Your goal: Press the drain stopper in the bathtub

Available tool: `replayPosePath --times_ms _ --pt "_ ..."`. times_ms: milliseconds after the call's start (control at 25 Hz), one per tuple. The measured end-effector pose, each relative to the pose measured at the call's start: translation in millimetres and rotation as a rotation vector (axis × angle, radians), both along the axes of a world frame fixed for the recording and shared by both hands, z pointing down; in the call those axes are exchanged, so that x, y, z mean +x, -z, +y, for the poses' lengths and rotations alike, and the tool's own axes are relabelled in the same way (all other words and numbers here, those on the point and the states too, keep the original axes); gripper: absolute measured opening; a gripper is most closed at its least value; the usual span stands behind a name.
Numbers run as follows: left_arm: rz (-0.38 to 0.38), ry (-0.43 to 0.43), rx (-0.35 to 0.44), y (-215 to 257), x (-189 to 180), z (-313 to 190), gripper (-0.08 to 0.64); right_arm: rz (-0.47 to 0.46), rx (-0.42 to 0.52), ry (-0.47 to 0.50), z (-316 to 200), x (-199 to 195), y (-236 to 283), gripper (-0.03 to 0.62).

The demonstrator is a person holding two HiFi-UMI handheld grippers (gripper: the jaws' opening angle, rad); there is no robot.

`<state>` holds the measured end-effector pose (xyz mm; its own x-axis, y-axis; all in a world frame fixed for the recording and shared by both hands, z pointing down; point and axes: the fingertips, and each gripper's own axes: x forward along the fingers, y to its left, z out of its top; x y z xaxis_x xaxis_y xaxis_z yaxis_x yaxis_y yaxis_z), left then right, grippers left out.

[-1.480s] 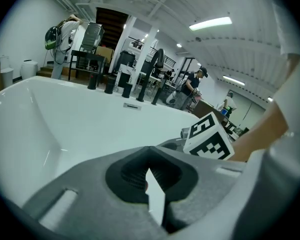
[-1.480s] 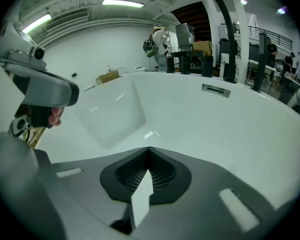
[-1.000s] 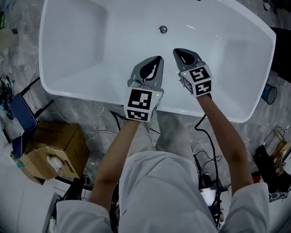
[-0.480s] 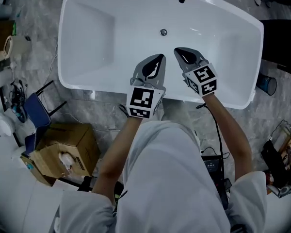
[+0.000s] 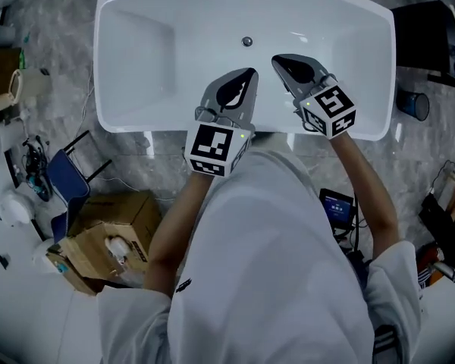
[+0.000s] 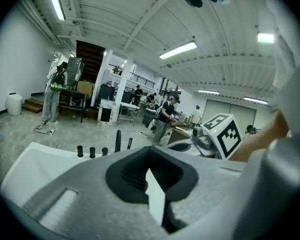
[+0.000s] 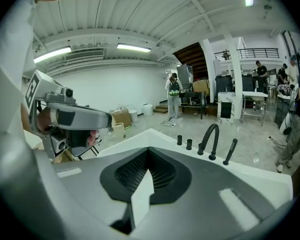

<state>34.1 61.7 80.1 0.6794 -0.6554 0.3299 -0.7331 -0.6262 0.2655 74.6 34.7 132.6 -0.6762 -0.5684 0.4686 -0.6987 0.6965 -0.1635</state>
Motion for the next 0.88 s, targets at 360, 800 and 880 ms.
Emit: replayPosePath --times_ms 360,800,880 --pt "0.03 -0.034 0.059 62.6 -17.9 17.7 -0.002 -0.06 0.085 -0.016 32.4 -3.5 74.4 0.003" --pt "0.016 -0.01 0.059 92.1 -31.4 26.4 -0.002 -0.22 0.179 -0.103 54.2 -19.5 152.5 0.003" --pt "-0.007 -0.02 0.074 92.5 -26.8 28.5 -0.002 -0.243 0.218 -0.099 63.2 -31.6 164.2 0.003"
